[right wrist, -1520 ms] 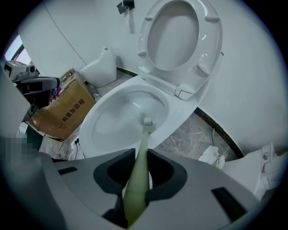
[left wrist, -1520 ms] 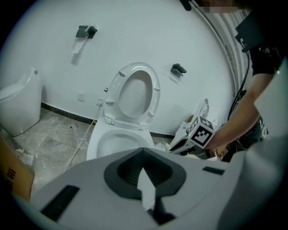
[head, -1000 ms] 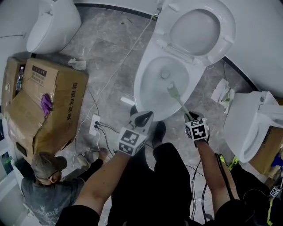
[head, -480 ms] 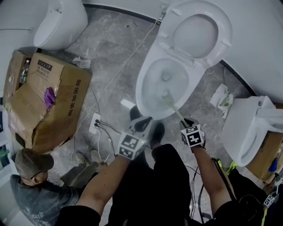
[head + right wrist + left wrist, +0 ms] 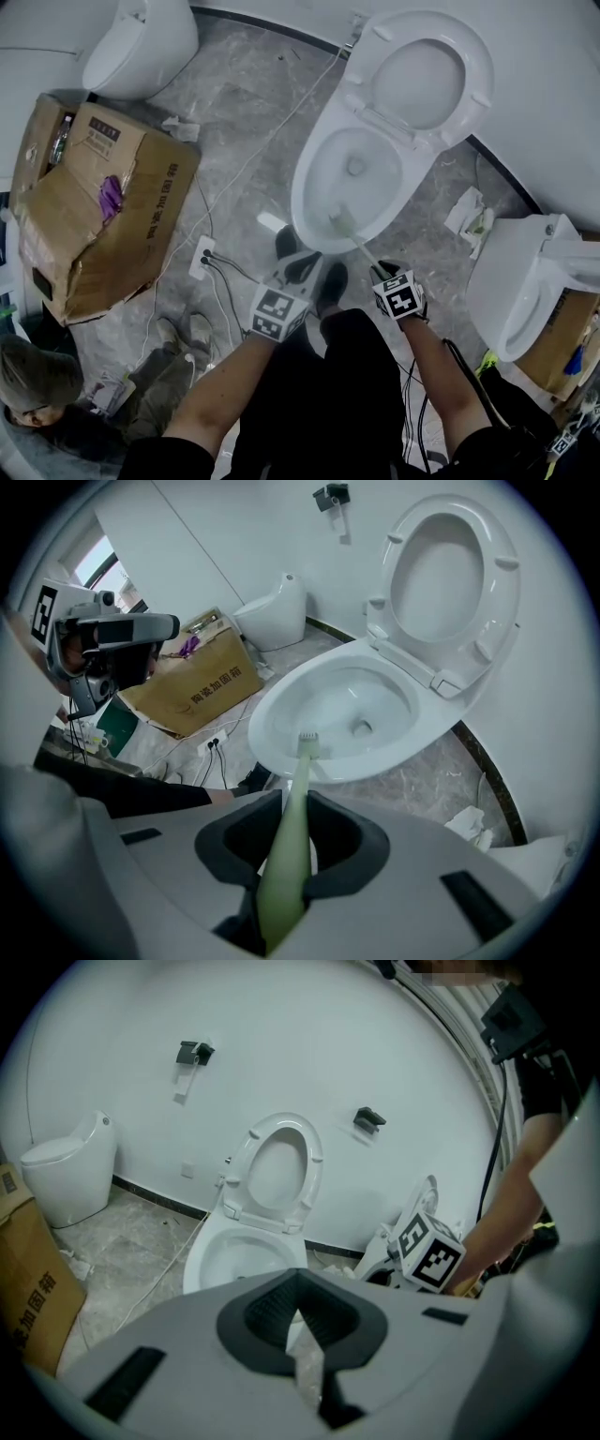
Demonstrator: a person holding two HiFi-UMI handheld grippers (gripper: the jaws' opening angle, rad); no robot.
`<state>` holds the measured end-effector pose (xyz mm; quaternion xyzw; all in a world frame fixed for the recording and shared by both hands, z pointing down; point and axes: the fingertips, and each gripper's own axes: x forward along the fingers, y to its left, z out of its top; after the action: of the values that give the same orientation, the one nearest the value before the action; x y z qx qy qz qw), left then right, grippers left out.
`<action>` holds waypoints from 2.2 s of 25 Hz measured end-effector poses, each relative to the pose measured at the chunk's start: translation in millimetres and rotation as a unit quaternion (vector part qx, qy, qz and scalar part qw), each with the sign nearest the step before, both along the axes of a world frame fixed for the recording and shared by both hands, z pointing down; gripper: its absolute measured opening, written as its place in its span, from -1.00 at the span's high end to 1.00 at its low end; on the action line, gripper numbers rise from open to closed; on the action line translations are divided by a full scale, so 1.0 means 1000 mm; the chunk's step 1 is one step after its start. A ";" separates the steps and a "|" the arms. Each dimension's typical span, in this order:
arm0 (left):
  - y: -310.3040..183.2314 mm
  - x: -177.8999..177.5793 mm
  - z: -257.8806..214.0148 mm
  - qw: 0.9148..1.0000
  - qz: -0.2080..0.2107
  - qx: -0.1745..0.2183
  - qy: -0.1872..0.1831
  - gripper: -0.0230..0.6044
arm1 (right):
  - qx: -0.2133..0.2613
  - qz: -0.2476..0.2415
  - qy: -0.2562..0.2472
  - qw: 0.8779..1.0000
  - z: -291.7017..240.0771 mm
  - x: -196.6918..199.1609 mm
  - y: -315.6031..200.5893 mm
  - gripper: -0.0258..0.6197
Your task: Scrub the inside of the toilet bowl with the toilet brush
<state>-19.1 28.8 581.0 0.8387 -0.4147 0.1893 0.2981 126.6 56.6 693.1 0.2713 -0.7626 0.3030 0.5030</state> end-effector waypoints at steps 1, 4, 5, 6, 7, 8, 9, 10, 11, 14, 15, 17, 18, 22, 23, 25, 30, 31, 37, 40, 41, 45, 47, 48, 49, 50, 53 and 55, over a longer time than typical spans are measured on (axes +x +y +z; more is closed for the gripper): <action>0.001 -0.002 -0.001 1.000 -0.003 0.000 -0.001 0.90 | 0.000 -0.003 -0.001 1.000 0.000 -0.002 0.002 0.63; 0.002 -0.008 -0.002 1.000 -0.011 0.001 -0.003 0.90 | -0.004 -0.010 -0.006 1.000 -0.002 -0.009 0.005 0.63; 0.002 -0.010 -0.002 1.000 -0.013 0.001 -0.005 0.90 | -0.005 -0.012 -0.007 1.000 -0.003 -0.010 0.006 0.63; 0.003 -0.012 -0.002 1.000 -0.015 0.002 -0.006 0.90 | -0.005 -0.015 -0.006 1.000 -0.003 -0.012 0.006 0.63; 0.003 -0.014 -0.003 1.000 -0.018 0.003 -0.006 0.90 | -0.004 -0.018 -0.006 1.000 -0.002 -0.013 0.007 0.63; 0.004 -0.016 -0.003 1.000 -0.020 0.004 -0.007 0.90 | -0.004 -0.022 -0.006 1.000 -0.001 -0.015 0.007 0.63; 0.005 -0.017 -0.003 1.000 -0.021 0.005 -0.008 0.90 | -0.005 -0.025 -0.008 1.000 -0.001 -0.017 0.008 0.63; 0.005 -0.018 -0.003 1.000 -0.023 0.005 -0.008 0.90 | -0.007 -0.029 -0.010 1.000 -0.002 -0.020 0.008 0.63; 0.006 -0.018 -0.003 1.000 -0.025 0.004 -0.008 0.90 | -0.009 -0.032 -0.012 0.999 -0.002 -0.023 0.009 0.63; 0.007 -0.021 -0.002 0.999 -0.034 0.006 -0.006 0.90 | -0.012 -0.045 -0.014 0.999 -0.002 -0.032 0.009 0.63; 0.007 -0.022 -0.002 0.999 -0.037 0.006 -0.005 0.90 | -0.011 -0.049 -0.015 0.999 -0.001 -0.034 0.009 0.63; 0.008 -0.023 -0.002 0.999 -0.038 0.001 -0.005 0.90 | -0.009 -0.055 -0.018 0.998 -0.001 -0.041 0.007 0.63; 0.008 -0.024 -0.003 0.999 -0.038 0.001 -0.005 0.90 | -0.005 -0.060 -0.020 0.998 -0.002 -0.044 0.006 0.63; 0.004 -0.030 -0.005 0.999 -0.044 0.004 -0.007 0.90 | -0.001 -0.071 -0.025 0.997 0.000 -0.054 0.000 0.63; 0.003 -0.031 -0.004 0.999 -0.045 0.003 -0.007 0.90 | 0.000 -0.073 -0.028 0.997 -0.002 -0.058 -0.002 0.63; 0.000 -0.032 -0.004 0.999 -0.047 0.004 -0.007 0.90 | 0.008 -0.082 -0.034 0.996 -0.003 -0.064 -0.009 0.63; -0.007 -0.036 -0.003 0.999 -0.053 0.003 -0.005 0.90 | -0.002 -0.075 -0.021 0.997 0.001 -0.064 -0.018 0.63; -0.008 -0.037 -0.002 0.999 -0.054 0.003 -0.005 0.90 | -0.001 -0.077 -0.022 0.997 0.001 -0.066 -0.021 0.63; -0.021 -0.040 -0.002 0.998 -0.055 0.003 -0.003 0.90 | 0.001 -0.072 -0.022 0.997 0.006 -0.075 -0.040 0.63; -0.031 -0.042 0.000 0.998 -0.058 0.008 -0.001 0.90 | 0.003 -0.066 -0.022 0.998 0.007 -0.077 -0.052 0.63; -0.034 -0.042 0.001 0.998 -0.058 0.009 0.000 0.90 | 0.003 -0.064 -0.022 0.998 0.008 -0.078 -0.056 0.63; -0.048 -0.043 0.001 0.999 -0.048 0.007 -0.002 0.90 | 0.005 -0.053 -0.026 0.998 0.009 -0.082 -0.073 0.63; -0.056 -0.042 0.001 0.999 -0.045 0.006 0.000 0.90 | 0.006 -0.047 -0.026 0.999 0.011 -0.083 -0.082 0.63; -0.059 -0.042 0.001 0.999 -0.043 0.006 0.000 0.90 | 0.007 -0.044 -0.027 0.999 0.012 -0.083 -0.086 0.63; -0.062 -0.042 0.001 0.999 -0.040 0.006 -0.001 0.90 | 0.008 -0.041 -0.027 0.999 0.012 -0.084 -0.091 0.63; -0.065 -0.042 0.000 0.999 -0.036 0.007 -0.001 0.90 | 0.009 -0.037 -0.028 0.999 0.013 -0.085 -0.095 0.63; -0.075 -0.042 -0.001 0.999 -0.036 0.010 0.004 0.90 | 0.012 -0.028 -0.028 0.999 0.014 -0.086 -0.109 0.63; -0.080 -0.041 0.000 0.999 -0.035 0.010 0.006 0.90 | 0.016 -0.024 -0.028 0.999 0.016 -0.087 -0.118 0.63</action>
<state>-60.4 -51.4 581.3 0.8276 -0.4437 0.1697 0.2990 39.2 -61.8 709.4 0.2523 -0.7875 0.2862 0.4839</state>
